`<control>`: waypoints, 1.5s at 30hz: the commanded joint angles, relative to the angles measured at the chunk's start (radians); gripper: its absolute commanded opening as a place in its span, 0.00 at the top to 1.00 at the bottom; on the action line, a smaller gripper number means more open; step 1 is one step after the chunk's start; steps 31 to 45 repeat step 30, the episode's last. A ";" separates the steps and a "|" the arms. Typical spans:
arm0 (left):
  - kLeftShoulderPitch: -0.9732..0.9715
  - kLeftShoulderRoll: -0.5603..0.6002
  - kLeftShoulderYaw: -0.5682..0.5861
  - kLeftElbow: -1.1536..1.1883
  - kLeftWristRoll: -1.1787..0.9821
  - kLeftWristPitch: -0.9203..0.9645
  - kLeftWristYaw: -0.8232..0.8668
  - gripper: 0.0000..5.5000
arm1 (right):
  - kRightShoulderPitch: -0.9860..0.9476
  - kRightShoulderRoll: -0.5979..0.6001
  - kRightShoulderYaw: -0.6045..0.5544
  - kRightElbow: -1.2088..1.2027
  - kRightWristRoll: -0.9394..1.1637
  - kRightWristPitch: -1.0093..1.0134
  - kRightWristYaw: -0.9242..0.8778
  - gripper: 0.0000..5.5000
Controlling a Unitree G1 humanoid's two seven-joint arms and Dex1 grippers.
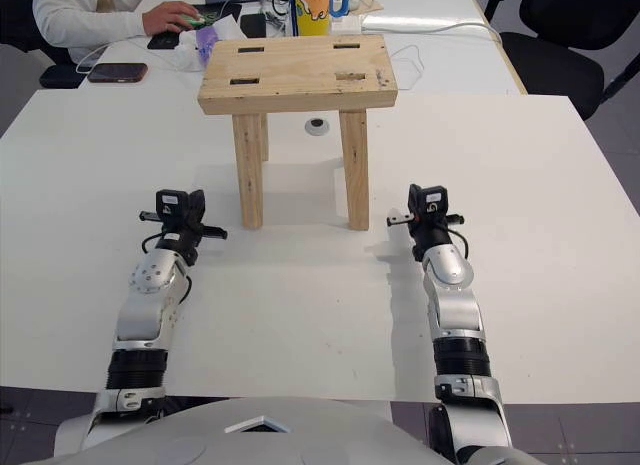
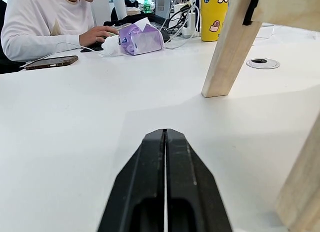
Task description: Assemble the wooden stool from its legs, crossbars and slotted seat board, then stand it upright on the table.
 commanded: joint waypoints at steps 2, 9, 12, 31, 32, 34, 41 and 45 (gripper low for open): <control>0.023 -0.014 -0.005 0.010 -0.013 -0.047 -0.012 1.00 | 0.003 0.006 0.000 0.010 0.018 -0.025 0.016 1.00; 0.024 -0.026 -0.009 0.004 -0.020 -0.093 -0.020 1.00 | 0.011 0.010 0.003 0.014 0.016 -0.039 0.013 1.00; 0.022 -0.028 -0.008 -0.005 -0.023 -0.103 -0.018 1.00 | 0.007 0.012 0.005 0.013 0.017 -0.040 0.012 1.00; -0.068 0.046 0.040 0.073 -0.061 -0.156 -0.093 1.00 | 0.032 0.099 0.019 0.005 0.010 -0.062 -0.060 1.00; -0.068 0.046 0.040 0.073 -0.061 -0.156 -0.093 1.00 | 0.032 0.099 0.019 0.005 0.010 -0.062 -0.060 1.00; -0.068 0.046 0.040 0.073 -0.061 -0.156 -0.093 1.00 | 0.032 0.099 0.019 0.005 0.010 -0.062 -0.060 1.00; -0.068 0.046 0.040 0.073 -0.061 -0.156 -0.093 1.00 | 0.032 0.099 0.019 0.005 0.010 -0.062 -0.060 1.00; -0.068 0.046 0.040 0.073 -0.061 -0.156 -0.093 1.00 | 0.032 0.099 0.019 0.005 0.010 -0.062 -0.060 1.00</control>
